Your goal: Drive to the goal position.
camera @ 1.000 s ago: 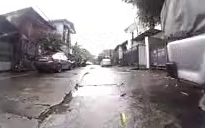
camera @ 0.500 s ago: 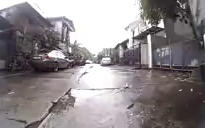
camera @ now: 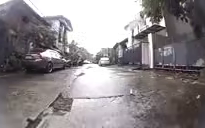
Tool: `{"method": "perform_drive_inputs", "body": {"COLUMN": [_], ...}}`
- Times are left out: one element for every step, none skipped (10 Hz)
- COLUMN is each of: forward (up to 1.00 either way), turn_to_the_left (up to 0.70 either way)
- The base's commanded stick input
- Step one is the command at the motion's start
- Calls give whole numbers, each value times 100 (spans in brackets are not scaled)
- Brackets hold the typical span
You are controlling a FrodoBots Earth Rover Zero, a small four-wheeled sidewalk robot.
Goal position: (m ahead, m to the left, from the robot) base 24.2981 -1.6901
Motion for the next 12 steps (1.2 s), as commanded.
{"method": "perform_drive_inputs", "body": {"forward": [100,100,100,100,100,100,100,100,100,100,100,100], "turn_to_the_left": [0,0,0,0,0,0,0,0,27,26,0,0]}}
